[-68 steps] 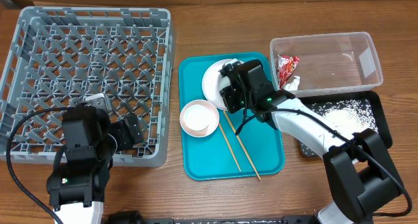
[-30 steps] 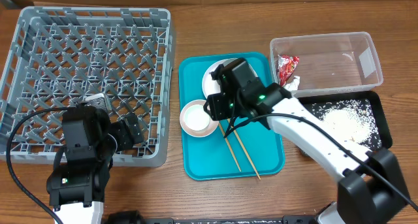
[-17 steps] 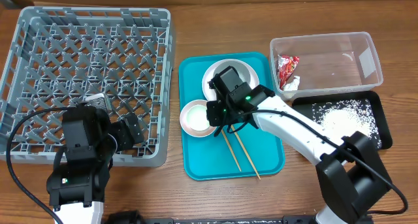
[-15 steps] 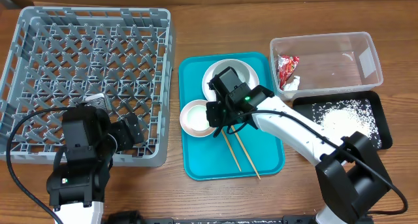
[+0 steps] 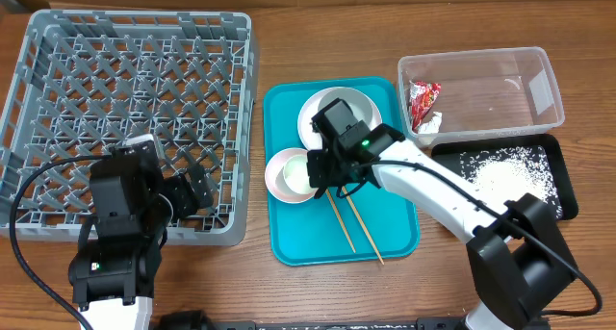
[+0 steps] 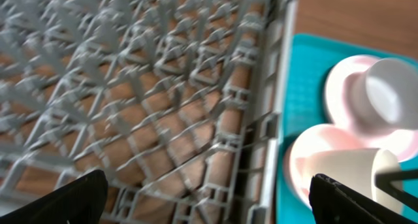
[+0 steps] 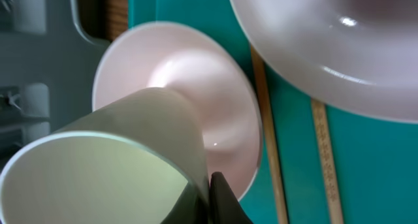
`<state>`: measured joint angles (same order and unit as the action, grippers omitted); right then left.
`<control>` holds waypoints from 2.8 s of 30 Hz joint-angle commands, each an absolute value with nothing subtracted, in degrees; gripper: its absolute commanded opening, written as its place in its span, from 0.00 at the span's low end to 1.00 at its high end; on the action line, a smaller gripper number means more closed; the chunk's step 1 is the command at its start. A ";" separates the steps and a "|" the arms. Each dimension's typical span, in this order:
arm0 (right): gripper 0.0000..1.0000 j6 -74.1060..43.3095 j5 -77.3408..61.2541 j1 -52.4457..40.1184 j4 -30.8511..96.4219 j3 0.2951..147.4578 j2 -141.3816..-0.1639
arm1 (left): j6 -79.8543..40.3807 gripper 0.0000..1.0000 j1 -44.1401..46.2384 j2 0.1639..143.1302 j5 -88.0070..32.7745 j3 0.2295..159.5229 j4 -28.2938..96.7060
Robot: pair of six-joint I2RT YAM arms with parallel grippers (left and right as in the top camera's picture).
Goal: Sort waste into correct bins and load items into the dishwasher
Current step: 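Grasp the white cup on the tray with the right gripper, then hand the white cup from the right gripper to the left gripper, then place the white cup upside down in the dish rack with the left gripper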
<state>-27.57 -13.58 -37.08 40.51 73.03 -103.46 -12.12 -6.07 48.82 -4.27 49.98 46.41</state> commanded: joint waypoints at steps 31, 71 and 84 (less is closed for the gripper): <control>0.04 -19.05 -69.41 -14.50 33.30 77.23 -89.91 | 1.08 0.98 -3.14 83.26 -86.02 73.38 38.04; 0.04 -21.23 -79.59 -15.79 21.50 77.23 -89.91 | -18.26 0.56 9.58 83.26 -80.55 73.38 20.18; 0.20 -21.19 -79.35 -15.57 21.52 77.23 -89.91 | -16.45 0.28 9.32 83.26 -70.85 73.38 19.16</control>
<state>-21.19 -77.34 -15.38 21.74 76.40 -90.43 -18.28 9.34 83.15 -79.44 72.47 19.25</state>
